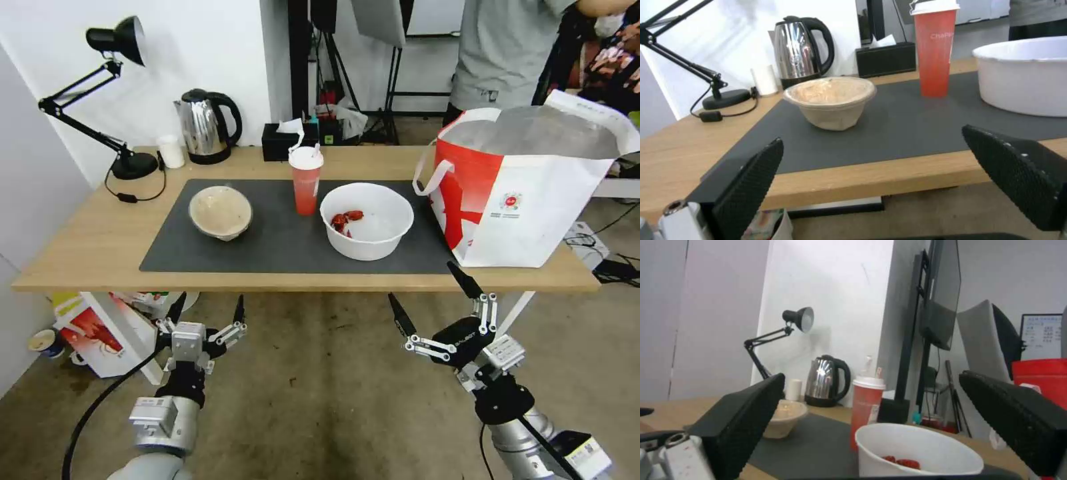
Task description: Pick up the trash from the table and place it into the takeout bag.
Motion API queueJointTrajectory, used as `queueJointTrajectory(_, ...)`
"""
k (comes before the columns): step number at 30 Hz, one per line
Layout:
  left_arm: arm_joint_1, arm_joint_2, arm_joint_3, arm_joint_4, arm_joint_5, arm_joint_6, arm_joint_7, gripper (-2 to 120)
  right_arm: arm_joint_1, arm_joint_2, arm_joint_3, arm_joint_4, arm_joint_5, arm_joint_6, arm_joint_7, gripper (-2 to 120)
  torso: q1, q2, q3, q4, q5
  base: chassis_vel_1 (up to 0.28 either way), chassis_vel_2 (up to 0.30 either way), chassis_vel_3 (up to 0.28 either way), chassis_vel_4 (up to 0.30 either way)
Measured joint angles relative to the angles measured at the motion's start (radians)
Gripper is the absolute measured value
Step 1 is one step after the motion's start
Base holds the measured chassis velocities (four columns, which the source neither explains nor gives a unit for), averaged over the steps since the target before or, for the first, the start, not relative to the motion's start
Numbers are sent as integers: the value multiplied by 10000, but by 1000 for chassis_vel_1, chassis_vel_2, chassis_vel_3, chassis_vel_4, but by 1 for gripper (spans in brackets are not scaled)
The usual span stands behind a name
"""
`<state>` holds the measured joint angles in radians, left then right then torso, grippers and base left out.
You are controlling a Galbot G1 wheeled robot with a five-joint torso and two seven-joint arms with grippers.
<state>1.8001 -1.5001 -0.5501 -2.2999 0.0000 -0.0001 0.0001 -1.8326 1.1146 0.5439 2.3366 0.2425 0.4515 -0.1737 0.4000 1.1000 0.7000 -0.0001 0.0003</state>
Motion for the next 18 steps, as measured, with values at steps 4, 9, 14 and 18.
queueJointTrajectory(4, 0, 0, 0, 1, 0, 0, 0, 100, -384, -461, 545, 562, 1036, -287, -146, 100, 1, 0, 0, 0, -4, 0, 0, 0, 0)
queueJointTrajectory(9, 0, 0, 0, 0, 0, 0, 0, 100, -927, -1059, 1295, 1325, 2478, -725, -320, 100, 0, 0, 0, 0, -4, 0, 0, 0, 0)
queueJointTrajectory(14, 0, 0, 0, 0, 0, 0, 0, 100, -1303, -1477, 1813, 1675, 3478, -1033, -440, 100, 0, 0, 0, 0, -2, 0, 0, 0, 0)
queueJointTrajectory(18, 0, 0, 0, 0, 0, 0, 0, 100, -1328, -1504, 1855, 1689, 3553, -1062, -449, 100, 0, 0, 0, 1, -1, 0, 0, 0, 0)
